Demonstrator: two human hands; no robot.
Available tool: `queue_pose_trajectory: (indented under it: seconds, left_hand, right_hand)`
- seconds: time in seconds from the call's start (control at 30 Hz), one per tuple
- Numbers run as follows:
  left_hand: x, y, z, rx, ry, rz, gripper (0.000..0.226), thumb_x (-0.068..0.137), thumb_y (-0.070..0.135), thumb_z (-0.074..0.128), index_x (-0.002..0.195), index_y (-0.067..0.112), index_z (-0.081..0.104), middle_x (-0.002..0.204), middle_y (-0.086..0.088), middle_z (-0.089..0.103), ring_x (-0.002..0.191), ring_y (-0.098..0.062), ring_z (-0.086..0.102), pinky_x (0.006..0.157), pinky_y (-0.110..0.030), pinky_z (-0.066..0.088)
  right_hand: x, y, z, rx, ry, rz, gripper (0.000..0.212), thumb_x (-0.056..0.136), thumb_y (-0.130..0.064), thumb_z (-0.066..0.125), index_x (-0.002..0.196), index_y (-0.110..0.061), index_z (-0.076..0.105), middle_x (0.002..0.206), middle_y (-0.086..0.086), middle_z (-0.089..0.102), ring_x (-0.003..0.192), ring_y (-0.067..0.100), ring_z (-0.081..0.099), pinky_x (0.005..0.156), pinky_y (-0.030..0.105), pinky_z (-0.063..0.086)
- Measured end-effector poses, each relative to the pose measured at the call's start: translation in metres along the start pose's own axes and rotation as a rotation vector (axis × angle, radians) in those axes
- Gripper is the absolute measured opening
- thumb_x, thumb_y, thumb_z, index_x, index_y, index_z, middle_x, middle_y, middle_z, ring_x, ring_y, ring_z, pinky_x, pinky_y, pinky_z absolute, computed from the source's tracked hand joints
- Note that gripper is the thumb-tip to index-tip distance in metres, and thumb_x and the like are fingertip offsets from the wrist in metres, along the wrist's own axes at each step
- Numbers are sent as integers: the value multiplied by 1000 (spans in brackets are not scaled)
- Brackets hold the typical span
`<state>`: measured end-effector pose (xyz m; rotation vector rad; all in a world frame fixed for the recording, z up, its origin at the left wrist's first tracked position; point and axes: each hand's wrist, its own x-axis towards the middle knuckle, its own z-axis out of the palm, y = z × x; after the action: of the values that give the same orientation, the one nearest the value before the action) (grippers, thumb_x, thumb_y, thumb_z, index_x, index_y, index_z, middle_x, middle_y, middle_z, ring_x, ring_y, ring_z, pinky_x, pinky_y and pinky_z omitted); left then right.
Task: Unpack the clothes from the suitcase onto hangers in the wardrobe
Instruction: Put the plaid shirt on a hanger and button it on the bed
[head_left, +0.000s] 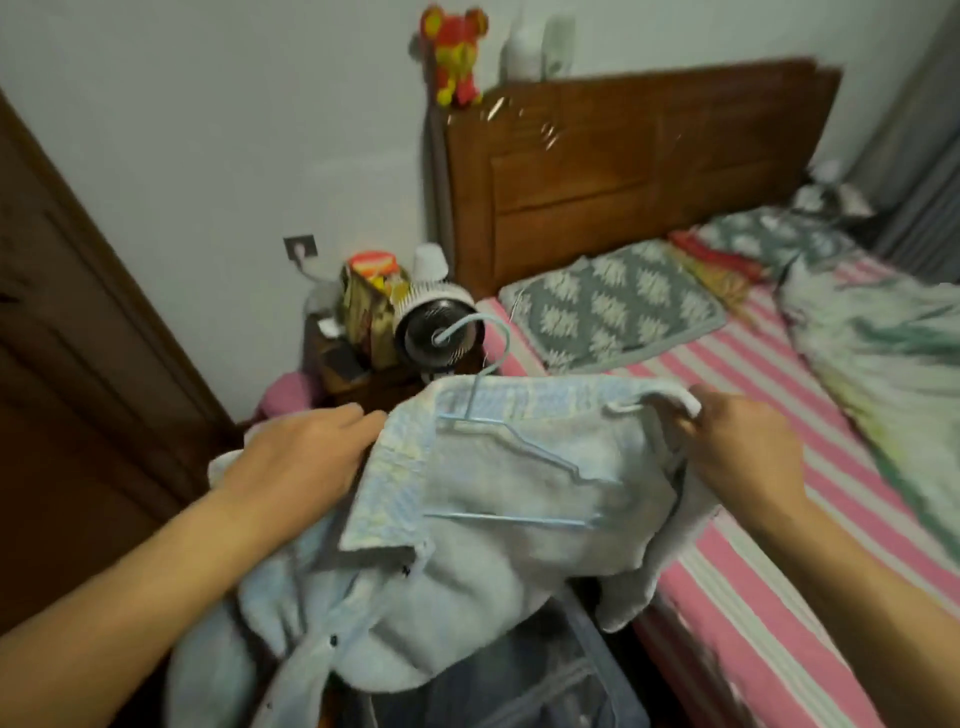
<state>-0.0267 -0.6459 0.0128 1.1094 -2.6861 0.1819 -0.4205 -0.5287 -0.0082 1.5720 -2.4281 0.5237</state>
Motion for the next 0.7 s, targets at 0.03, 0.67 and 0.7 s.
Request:
queue_pose_trajectory:
  seconds: [0.03,0.67,0.7]
  left_hand:
    - [10,10,-19,53,55,-33,16,90,24,63,105,26,62,82,1,58,69,-30,64,45,-39,46]
    - [87,149,-186,-55,366,-270,21,97,38,55,106,33,74,99,3,76,91,-29,68,69,-35,50]
    - [90,156,-186,-51,352,-289,22,98,37,54,104,32,74,98,3,76,90,-29,68,68,-34,49]
  right_hand:
    - [4,-7,-20,-58,63,-14,37,92,-49,60,82,-14,61,70,16,65,64,37,63,49,35,40]
    - [136,77,-139,-327,23,-252,29,91,-46,64,91,-22,48,77,2,65,70,32,69,55,34,50]
    - [138,79,-140,-243,-2,-234,39,89,-57,62,92,-21,48,76,2,62,72,32,68,55,34,47]
